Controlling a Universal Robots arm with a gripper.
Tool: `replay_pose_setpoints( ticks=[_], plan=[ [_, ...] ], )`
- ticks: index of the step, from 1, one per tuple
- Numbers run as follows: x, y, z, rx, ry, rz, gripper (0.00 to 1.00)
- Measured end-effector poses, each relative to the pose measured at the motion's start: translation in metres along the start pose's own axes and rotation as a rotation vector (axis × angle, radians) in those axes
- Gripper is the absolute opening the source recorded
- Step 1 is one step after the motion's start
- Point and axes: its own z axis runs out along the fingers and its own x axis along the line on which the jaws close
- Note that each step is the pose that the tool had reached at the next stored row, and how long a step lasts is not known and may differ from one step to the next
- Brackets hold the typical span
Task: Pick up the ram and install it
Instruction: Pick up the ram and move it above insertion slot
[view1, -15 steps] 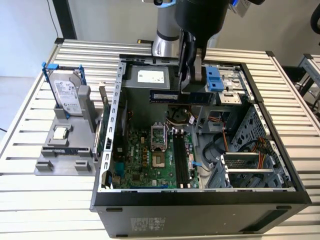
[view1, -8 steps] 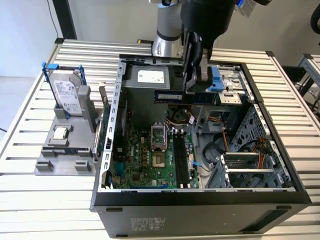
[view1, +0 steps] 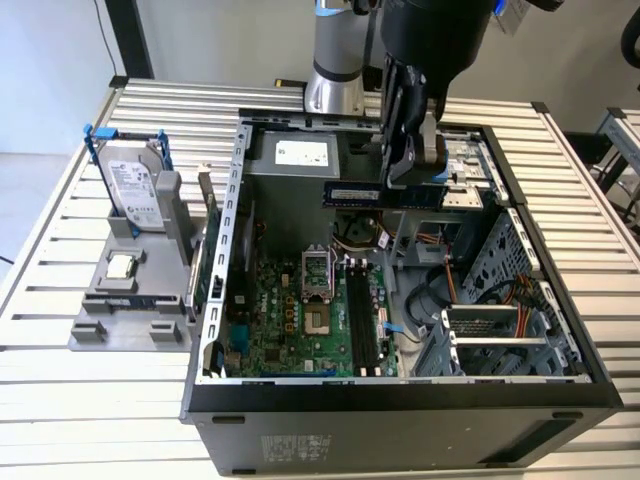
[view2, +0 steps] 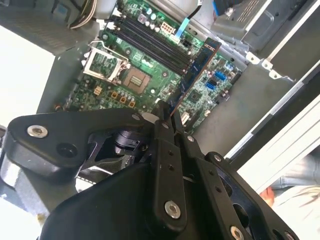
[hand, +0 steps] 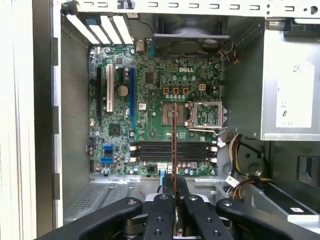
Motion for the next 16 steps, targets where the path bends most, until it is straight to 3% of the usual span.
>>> replay_pose_setpoints(
  ticks=[10, 16],
  plan=[
    [-0.0002, -0.0197, -0.0002, 0.0, 0.0001, 0.0, 0.0],
    [-0.0003, -0.0277, -0.0003, 0.0, 0.0009, 0.003, 0.0]
  ],
)
